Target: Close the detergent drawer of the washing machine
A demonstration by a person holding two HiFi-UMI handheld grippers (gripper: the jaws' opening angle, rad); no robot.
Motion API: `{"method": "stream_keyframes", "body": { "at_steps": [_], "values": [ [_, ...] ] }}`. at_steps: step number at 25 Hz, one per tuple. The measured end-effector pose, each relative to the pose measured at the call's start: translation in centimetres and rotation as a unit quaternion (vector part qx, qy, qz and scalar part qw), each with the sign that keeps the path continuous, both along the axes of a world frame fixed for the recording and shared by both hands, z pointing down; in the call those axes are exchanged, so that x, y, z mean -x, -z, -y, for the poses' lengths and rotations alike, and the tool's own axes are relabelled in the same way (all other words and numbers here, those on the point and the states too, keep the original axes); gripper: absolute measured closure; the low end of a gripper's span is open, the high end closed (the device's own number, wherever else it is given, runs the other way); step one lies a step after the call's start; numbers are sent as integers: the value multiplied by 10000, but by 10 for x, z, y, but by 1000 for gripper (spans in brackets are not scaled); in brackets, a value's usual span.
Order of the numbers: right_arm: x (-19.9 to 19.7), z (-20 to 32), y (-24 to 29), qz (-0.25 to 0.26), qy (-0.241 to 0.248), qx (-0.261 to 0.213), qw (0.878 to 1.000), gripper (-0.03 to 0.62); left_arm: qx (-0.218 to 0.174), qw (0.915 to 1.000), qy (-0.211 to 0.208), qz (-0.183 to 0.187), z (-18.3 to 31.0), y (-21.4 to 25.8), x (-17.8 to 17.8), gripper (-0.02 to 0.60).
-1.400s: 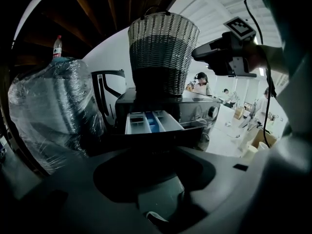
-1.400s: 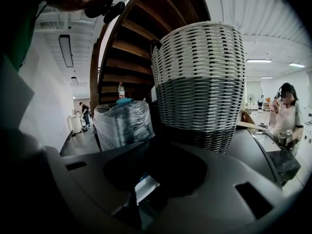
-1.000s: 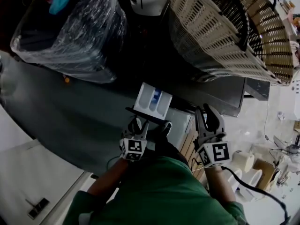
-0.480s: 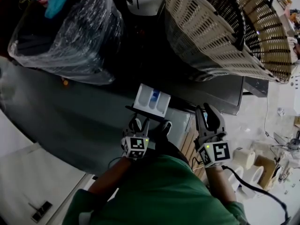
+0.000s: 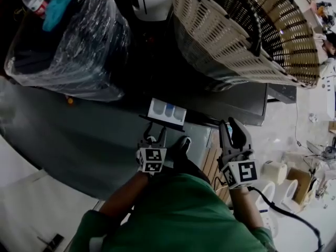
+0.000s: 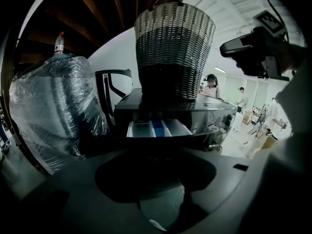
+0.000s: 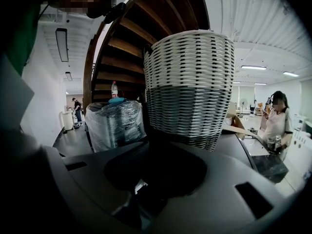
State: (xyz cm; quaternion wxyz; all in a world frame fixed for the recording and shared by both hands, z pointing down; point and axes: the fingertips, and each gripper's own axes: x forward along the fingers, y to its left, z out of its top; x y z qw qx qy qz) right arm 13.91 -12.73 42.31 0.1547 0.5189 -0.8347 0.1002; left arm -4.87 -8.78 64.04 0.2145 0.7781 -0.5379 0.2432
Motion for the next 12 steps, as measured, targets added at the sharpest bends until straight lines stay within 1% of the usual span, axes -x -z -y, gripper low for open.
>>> {"method": "stream_keyframes", "body": {
  "at_steps": [12],
  "values": [
    [-13,2,6,50,-351,-58,9994,477,35,9999,-142,-72,27,2,-5,364]
  ]
}}
